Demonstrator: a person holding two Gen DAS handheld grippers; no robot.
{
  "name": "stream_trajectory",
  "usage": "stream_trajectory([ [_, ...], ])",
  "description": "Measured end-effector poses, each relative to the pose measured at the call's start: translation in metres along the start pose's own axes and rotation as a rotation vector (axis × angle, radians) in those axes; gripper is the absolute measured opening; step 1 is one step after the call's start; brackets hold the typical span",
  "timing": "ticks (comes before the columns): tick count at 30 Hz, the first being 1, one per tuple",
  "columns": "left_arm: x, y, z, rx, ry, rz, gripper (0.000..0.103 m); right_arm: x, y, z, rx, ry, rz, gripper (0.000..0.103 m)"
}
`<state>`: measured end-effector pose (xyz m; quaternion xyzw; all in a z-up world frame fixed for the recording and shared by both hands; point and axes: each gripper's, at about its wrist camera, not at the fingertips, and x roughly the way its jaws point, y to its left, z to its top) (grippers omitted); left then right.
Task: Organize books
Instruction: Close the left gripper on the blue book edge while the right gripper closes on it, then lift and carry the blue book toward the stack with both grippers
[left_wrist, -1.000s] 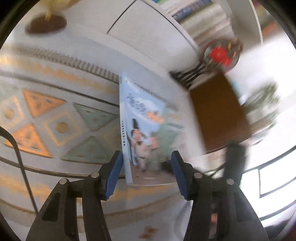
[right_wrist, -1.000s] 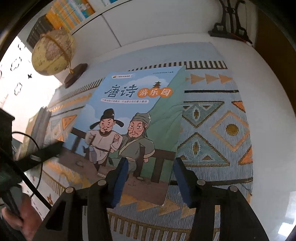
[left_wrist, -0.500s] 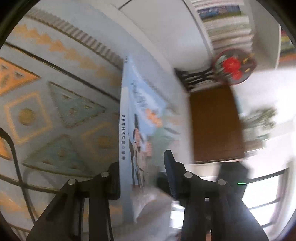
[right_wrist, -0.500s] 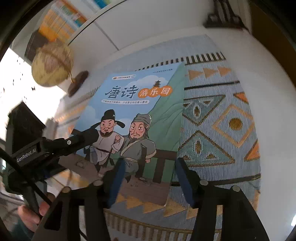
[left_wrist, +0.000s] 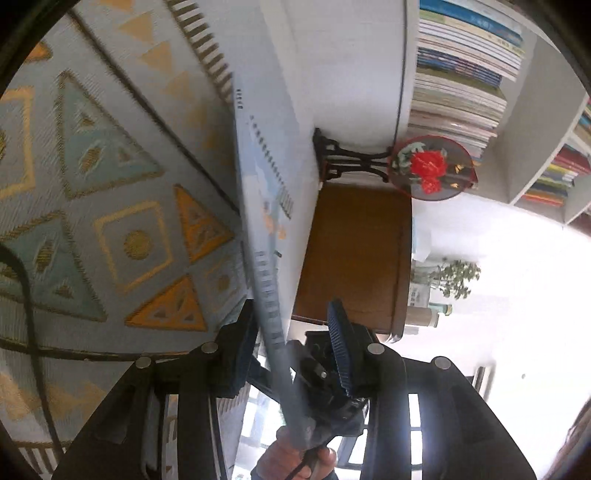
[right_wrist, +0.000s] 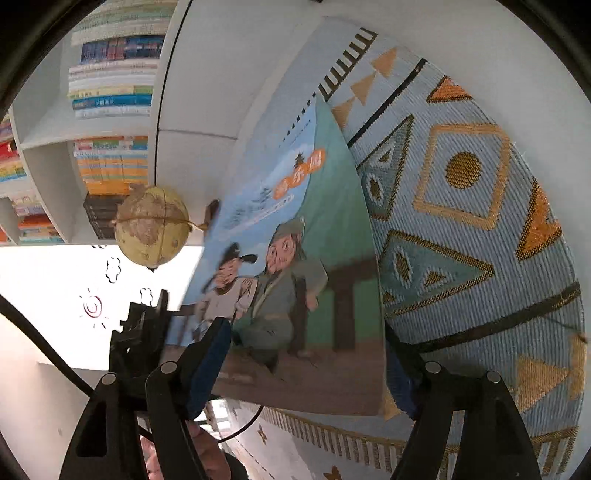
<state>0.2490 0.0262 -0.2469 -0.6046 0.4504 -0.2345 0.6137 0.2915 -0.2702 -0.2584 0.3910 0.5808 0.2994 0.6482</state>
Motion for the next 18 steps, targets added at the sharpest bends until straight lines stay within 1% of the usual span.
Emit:
stream_trajectory([
  [1, -0.002, 0.000, 0.000, 0.007, 0.005, 0.003, 0.034, 0.001, 0.003, -0.002, -0.007, -0.006, -0.001, 0.076],
  [2, -0.001, -0.001, 0.000, 0.012, 0.013, 0.009, 0.034, 0.000, 0.004, -0.002, -0.019, -0.019, 0.000, 0.071],
  [4, -0.001, -0.002, 0.003, 0.023, 0.016, 0.029, 0.034, -0.001, 0.007, -0.001, -0.038, -0.039, -0.014, 0.056],
  [5, 0.000, -0.003, 0.003, 0.034, 0.021, 0.062, 0.034, -0.002, 0.006, 0.001, -0.045, -0.040, -0.014, 0.044],
  [6, 0.000, -0.003, 0.004, 0.051, 0.023, 0.101, 0.034, -0.005, 0.006, 0.001, -0.057, -0.043, -0.003, 0.038],
  [7, 0.002, -0.007, 0.003, 0.083, 0.028, 0.156, 0.034, -0.003, 0.009, 0.004, -0.066, -0.046, -0.010, 0.031],
  [8, 0.004, -0.010, 0.002, 0.114, 0.029, 0.203, 0.034, 0.000, 0.016, 0.006, -0.106, -0.043, -0.051, 0.028],
  [9, 0.008, -0.018, -0.002, 0.181, 0.029, 0.294, 0.034, 0.000, 0.021, 0.005, -0.147, -0.041, -0.091, 0.027],
  [10, 0.014, -0.027, -0.008, 0.265, 0.026, 0.397, 0.034, 0.003, 0.031, 0.002, -0.217, -0.038, -0.156, 0.026],
  [11, 0.020, -0.036, -0.015, 0.357, 0.018, 0.502, 0.034, 0.006, 0.038, 0.000, -0.257, -0.033, -0.192, 0.026],
  [12, 0.026, -0.044, -0.021, 0.425, 0.014, 0.574, 0.034, 0.010, 0.049, -0.006, -0.326, -0.024, -0.251, 0.026],
  [14, 0.035, -0.058, -0.037, 0.568, 0.008, 0.704, 0.034, 0.014, 0.061, -0.015, -0.410, -0.018, -0.313, 0.025],
  [16, 0.039, -0.065, -0.048, 0.638, 0.010, 0.760, 0.034, 0.016, 0.069, -0.023, -0.465, -0.012, -0.346, 0.025],
  [18, 0.035, -0.068, -0.060, 0.678, 0.014, 0.789, 0.034, 0.018, 0.076, -0.034, -0.527, -0.002, -0.375, 0.025],
])
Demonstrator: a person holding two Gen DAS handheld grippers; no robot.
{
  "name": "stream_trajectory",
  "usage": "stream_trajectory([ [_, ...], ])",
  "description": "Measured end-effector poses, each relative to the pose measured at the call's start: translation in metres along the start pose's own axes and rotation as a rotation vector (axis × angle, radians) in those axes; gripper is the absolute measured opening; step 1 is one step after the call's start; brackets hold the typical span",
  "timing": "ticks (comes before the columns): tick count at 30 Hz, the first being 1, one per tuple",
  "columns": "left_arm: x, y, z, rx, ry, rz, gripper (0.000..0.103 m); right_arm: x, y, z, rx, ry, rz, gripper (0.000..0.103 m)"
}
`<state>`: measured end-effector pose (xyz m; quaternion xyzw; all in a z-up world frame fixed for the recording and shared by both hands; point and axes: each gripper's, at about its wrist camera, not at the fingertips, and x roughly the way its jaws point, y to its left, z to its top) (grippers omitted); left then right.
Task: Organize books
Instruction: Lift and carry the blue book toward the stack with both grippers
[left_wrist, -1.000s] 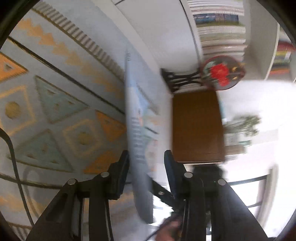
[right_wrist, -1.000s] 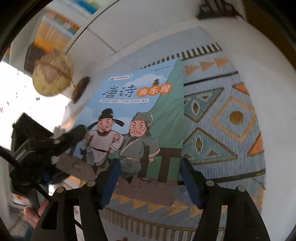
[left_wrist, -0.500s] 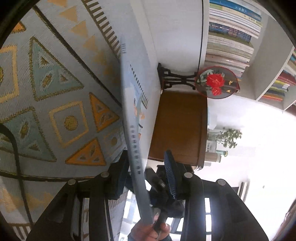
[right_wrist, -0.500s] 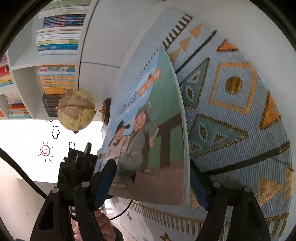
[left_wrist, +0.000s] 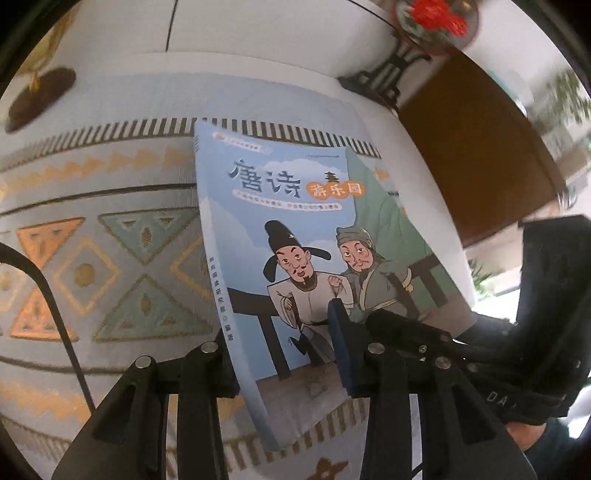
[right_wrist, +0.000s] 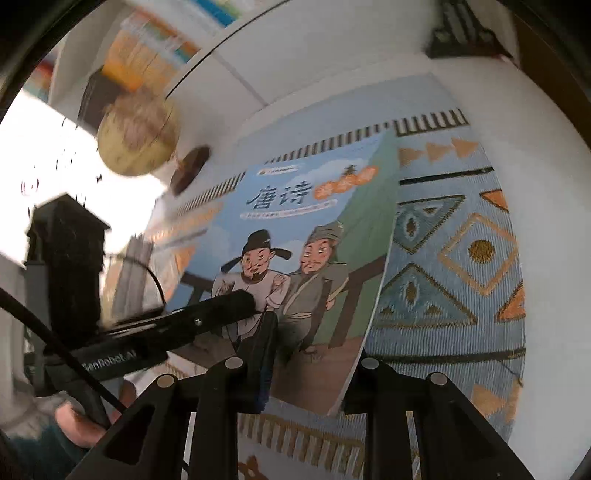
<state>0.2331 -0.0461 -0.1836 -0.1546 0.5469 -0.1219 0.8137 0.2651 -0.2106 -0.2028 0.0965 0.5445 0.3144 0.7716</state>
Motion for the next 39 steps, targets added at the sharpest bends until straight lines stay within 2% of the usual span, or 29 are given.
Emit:
stream_trajectory([
  [5, -0.019, -0.004, -0.022, 0.049, 0.002, 0.018, 0.034, -0.001, 0.025, -0.020, -0.093, -0.006, -0.055, 0.025],
  [8, -0.040, 0.000, -0.034, 0.055, -0.023, 0.034, 0.034, 0.000, 0.058, -0.035, -0.200, -0.010, -0.093, 0.025],
  [15, -0.092, 0.029, -0.056, 0.026, -0.085, 0.026, 0.035, -0.011, 0.112, -0.052, -0.236, -0.080, -0.068, 0.025],
  [19, -0.124, 0.054, -0.066, 0.029, -0.120, 0.055, 0.035, -0.008, 0.151, -0.056, -0.289, -0.101, -0.065, 0.025],
  [24, -0.180, 0.096, -0.078, 0.003, -0.199, 0.060, 0.035, -0.001, 0.219, -0.063, -0.336, -0.142, -0.044, 0.025],
  [29, -0.236, 0.150, -0.087, -0.032, -0.282, 0.096, 0.035, 0.010, 0.290, -0.061, -0.392, -0.187, 0.000, 0.025],
  [33, -0.265, 0.201, -0.094, -0.064, -0.315, 0.145, 0.035, 0.045, 0.352, -0.059, -0.423, -0.191, 0.041, 0.025],
  [39, -0.288, 0.272, -0.107, -0.105, -0.319, 0.189, 0.034, 0.102, 0.415, -0.063, -0.421, -0.159, 0.081, 0.025],
])
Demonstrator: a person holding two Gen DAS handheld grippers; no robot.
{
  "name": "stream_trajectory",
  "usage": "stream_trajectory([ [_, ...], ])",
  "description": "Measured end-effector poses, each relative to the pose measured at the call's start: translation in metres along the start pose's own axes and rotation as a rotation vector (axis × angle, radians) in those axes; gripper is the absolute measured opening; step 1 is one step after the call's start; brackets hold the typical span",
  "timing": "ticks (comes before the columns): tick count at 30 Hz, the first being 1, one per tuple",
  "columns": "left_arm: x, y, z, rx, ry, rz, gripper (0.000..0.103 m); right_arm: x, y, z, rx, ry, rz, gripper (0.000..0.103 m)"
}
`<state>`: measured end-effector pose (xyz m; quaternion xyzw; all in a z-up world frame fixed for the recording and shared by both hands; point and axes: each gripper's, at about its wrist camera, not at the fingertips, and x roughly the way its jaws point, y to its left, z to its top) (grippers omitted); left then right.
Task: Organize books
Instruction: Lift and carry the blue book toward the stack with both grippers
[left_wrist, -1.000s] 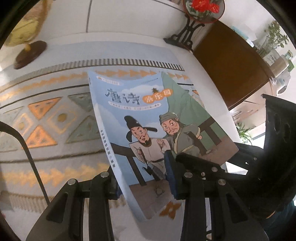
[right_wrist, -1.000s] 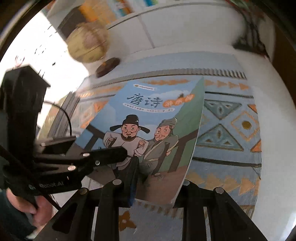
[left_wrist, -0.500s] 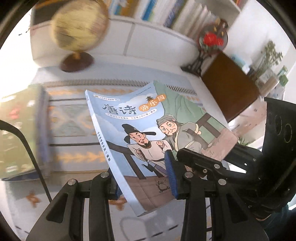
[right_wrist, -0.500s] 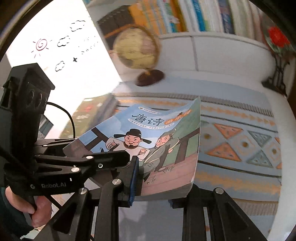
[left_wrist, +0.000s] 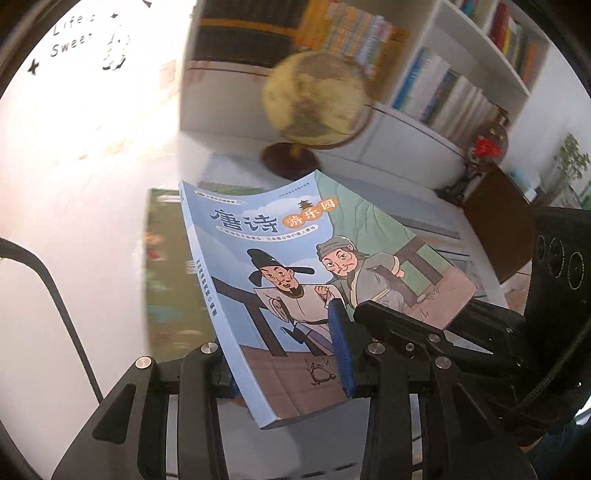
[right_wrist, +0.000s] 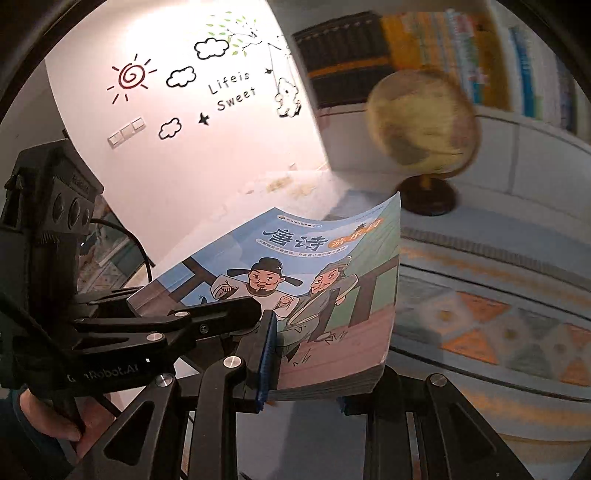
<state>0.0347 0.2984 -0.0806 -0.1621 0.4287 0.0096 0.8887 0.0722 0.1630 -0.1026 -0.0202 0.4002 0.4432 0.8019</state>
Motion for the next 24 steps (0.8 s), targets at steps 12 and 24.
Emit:
stream_trajectory([
  [12, 0.031, 0.064, 0.004, -0.076, 0.032, -0.016, 0.034, 0.069, 0.013, 0.007, 0.103, 0.048, -0.020, 0.026],
  [24, 0.059, 0.089, 0.001, -0.166, 0.085, -0.002, 0.043, 0.098, -0.005, 0.007, 0.219, 0.120, -0.012, 0.030],
])
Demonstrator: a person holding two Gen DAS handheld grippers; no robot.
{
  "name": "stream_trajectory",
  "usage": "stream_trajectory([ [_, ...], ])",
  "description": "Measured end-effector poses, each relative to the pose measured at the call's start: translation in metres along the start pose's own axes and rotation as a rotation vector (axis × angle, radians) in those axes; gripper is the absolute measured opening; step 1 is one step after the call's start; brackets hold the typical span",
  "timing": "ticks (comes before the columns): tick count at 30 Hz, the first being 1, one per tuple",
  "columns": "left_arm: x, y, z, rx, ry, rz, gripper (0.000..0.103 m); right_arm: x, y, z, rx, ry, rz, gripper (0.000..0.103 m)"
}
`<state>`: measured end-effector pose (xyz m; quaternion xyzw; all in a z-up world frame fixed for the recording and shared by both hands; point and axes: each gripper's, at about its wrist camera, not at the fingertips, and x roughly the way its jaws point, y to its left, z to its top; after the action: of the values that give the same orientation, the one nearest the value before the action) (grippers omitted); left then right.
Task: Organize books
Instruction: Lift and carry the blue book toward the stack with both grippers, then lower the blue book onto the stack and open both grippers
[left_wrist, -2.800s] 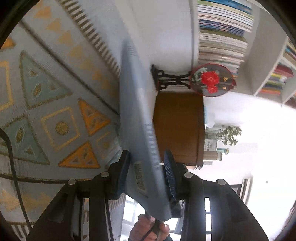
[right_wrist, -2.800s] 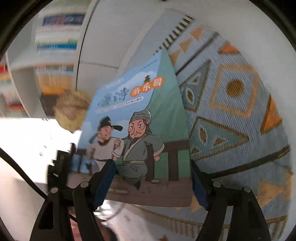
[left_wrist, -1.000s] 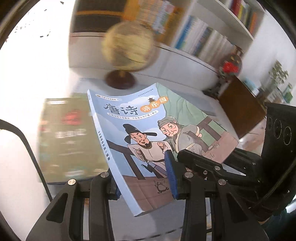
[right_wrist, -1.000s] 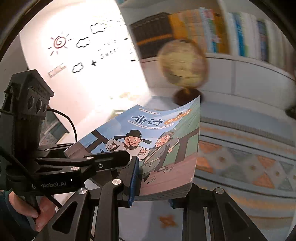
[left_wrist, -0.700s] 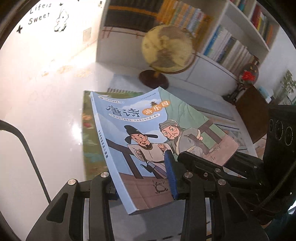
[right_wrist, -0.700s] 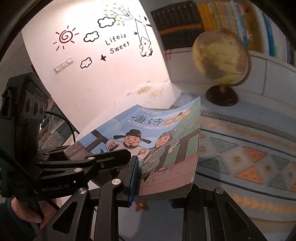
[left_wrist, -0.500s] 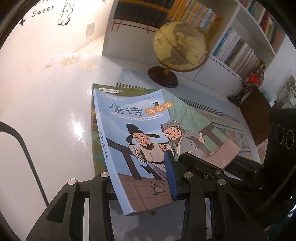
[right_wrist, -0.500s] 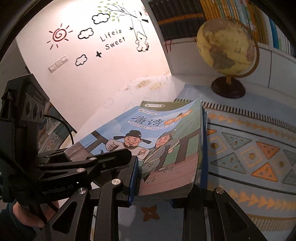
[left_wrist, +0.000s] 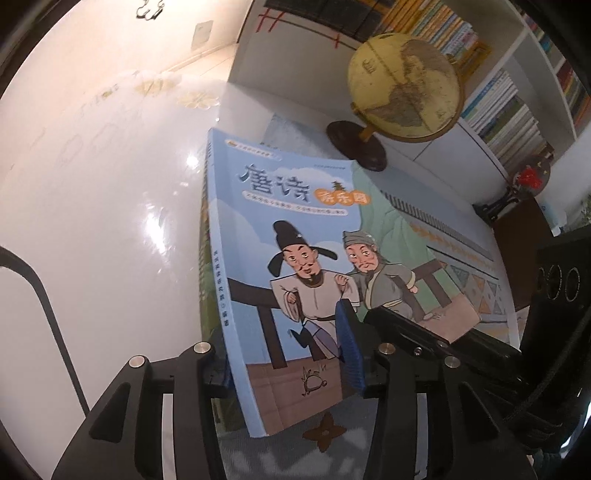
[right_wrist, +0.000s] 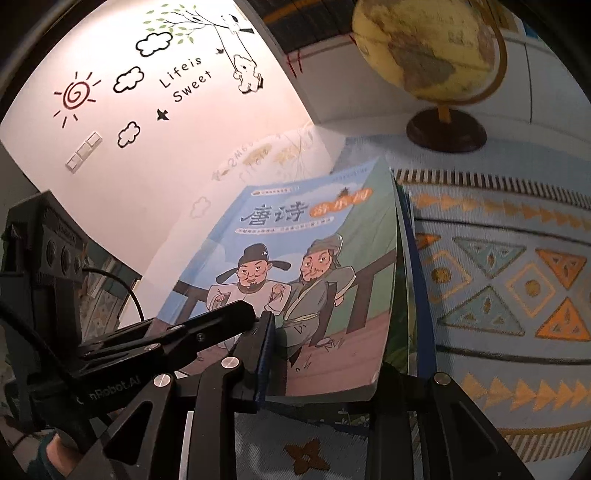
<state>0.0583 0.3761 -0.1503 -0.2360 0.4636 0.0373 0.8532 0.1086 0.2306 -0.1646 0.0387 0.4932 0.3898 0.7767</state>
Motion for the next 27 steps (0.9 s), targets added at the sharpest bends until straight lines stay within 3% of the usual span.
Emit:
stream_trajectory([
  [5, -0.007, 0.010, -0.005, -0.036, -0.020, 0.020, 0.044, 0.007, 0.003, -0.007, -0.015, 0.045, 0.006, 0.036],
  [11, -0.023, 0.012, -0.022, -0.055, -0.041, 0.113, 0.045, 0.004, 0.004, -0.011, -0.032, 0.099, 0.021, 0.049],
  [18, -0.050, -0.022, -0.054, -0.010, -0.075, 0.140, 0.045, -0.028, -0.013, -0.042, 0.020, 0.139, 0.022, 0.053],
  [27, -0.104, -0.090, -0.103, 0.018, -0.159, 0.118, 0.045, -0.127, -0.004, -0.073, -0.034, -0.009, -0.042, 0.055],
])
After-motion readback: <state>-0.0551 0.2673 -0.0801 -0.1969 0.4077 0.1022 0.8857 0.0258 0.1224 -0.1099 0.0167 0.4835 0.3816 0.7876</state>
